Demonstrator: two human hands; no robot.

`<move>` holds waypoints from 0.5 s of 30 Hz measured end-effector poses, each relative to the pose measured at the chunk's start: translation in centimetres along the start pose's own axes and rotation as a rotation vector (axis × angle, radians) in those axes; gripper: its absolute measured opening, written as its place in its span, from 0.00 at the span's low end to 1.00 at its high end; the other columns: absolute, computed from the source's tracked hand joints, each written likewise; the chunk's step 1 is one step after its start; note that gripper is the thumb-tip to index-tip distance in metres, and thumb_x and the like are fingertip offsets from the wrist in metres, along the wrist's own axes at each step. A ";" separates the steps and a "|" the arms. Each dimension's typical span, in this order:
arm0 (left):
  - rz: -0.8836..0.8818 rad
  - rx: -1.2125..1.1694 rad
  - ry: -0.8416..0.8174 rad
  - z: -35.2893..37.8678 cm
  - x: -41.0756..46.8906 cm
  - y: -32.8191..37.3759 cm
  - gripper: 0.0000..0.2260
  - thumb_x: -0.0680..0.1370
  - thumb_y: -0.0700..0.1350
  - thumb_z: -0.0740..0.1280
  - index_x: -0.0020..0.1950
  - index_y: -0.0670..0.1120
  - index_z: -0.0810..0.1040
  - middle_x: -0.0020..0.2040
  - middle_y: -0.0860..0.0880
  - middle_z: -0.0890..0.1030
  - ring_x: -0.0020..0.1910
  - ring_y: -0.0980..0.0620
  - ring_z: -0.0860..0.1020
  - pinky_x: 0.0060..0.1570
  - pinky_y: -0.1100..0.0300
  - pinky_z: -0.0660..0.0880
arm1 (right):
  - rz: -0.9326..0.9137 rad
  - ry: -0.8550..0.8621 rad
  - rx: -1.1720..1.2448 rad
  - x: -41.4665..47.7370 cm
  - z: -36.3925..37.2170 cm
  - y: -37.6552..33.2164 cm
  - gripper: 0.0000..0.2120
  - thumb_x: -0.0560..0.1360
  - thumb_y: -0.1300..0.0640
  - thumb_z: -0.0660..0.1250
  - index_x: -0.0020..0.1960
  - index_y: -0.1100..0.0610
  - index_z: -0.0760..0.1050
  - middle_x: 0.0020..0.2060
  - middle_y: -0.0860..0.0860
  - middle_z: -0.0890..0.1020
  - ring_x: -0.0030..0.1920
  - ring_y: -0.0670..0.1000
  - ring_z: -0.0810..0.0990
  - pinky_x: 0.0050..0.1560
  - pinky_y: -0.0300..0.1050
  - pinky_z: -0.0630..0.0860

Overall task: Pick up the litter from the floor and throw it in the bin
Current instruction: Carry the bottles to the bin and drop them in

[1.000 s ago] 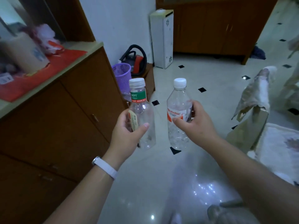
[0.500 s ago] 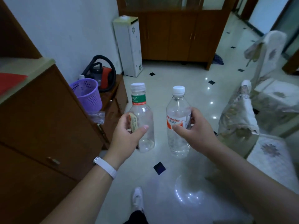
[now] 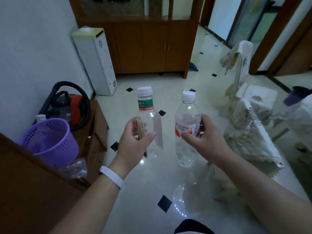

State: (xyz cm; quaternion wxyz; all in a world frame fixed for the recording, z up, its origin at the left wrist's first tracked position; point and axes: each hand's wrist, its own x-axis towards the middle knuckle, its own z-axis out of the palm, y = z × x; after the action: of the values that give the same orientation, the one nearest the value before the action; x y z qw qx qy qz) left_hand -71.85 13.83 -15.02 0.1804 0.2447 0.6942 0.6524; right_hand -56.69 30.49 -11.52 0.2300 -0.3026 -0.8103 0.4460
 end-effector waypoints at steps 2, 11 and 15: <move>-0.022 0.019 -0.032 0.0 2.9 -0.9 0.25 0.65 0.54 0.77 0.59 0.60 0.72 0.53 0.54 0.80 0.55 0.53 0.79 0.54 0.59 0.77 | 0.018 0.020 0.000 2.7 0.6 0.4 0.17 0.68 0.50 0.75 0.53 0.47 0.73 0.42 0.41 0.82 0.41 0.38 0.80 0.42 0.36 0.76; -0.063 0.100 -0.087 2.5 18.5 -3.2 0.24 0.74 0.40 0.75 0.64 0.53 0.70 0.55 0.54 0.79 0.53 0.58 0.78 0.45 0.72 0.74 | 0.111 0.071 0.101 19.0 4.1 5.2 0.15 0.69 0.52 0.75 0.51 0.48 0.73 0.42 0.44 0.82 0.41 0.43 0.80 0.42 0.40 0.77; -0.056 0.171 -0.065 4.0 27.6 -2.3 0.21 0.74 0.40 0.74 0.62 0.56 0.71 0.54 0.55 0.79 0.51 0.60 0.78 0.42 0.75 0.73 | 0.136 0.008 0.195 27.9 5.4 5.8 0.17 0.68 0.52 0.75 0.53 0.46 0.73 0.42 0.42 0.82 0.41 0.39 0.81 0.45 0.41 0.78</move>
State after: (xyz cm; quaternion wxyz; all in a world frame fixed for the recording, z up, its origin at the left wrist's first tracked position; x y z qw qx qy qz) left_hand -92.35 32.88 -15.74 0.1995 0.2607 0.7477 0.5772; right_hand -78.36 49.20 -16.30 0.2306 -0.3347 -0.7400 0.5359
